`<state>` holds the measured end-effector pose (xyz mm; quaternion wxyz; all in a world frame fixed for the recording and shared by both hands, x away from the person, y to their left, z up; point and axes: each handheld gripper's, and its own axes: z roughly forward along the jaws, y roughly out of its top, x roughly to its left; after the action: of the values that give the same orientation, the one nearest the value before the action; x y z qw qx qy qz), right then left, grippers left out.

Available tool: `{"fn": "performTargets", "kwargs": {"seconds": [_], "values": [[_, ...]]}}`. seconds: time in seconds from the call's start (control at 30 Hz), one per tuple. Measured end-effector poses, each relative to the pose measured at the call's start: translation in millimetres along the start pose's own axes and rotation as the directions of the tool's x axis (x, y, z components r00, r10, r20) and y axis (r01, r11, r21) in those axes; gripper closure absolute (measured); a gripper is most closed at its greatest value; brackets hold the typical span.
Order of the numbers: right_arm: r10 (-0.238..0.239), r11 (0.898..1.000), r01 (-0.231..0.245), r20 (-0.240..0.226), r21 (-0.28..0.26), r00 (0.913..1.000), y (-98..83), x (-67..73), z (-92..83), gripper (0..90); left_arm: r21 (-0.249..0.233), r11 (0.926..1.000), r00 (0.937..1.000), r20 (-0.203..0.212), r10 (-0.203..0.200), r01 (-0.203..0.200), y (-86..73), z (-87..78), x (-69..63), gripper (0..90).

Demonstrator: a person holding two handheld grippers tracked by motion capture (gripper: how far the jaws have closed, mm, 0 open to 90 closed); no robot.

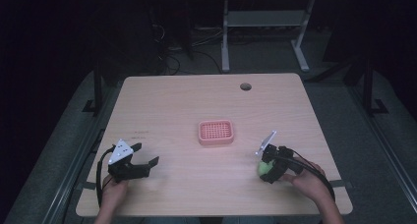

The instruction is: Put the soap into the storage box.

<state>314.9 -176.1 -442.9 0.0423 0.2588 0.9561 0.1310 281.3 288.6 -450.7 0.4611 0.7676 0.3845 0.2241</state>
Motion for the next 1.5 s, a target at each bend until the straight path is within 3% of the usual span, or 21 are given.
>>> {"fn": "performTargets", "kwargs": {"seconds": [0.3, 0.63, 1.5], "values": [[-0.014, 1.000, 0.014, 0.011, -0.020, 0.9998, 8.0, -1.3, -10.4, 26.3, 0.001, 1.0000, 1.0000, -0.002, 0.004, -0.004, 0.1, -0.4, 0.3, 14.1], [-0.010, 0.997, 0.008, -0.020, -0.076, 0.9998, 26.3, -12.9, -21.1, 26.3, 0.005, 0.9999, 0.9999, 0.002, 0.011, -0.011, 0.4, -1.5, 0.2, 14.1], [-0.016, 0.995, 0.011, -0.048, -0.101, 0.9987, 62.5, -32.1, -25.2, 26.2, -0.005, 0.9999, 1.0000, 0.003, -0.009, 0.009, 0.5, -2.0, 0.3, 14.1]]}}
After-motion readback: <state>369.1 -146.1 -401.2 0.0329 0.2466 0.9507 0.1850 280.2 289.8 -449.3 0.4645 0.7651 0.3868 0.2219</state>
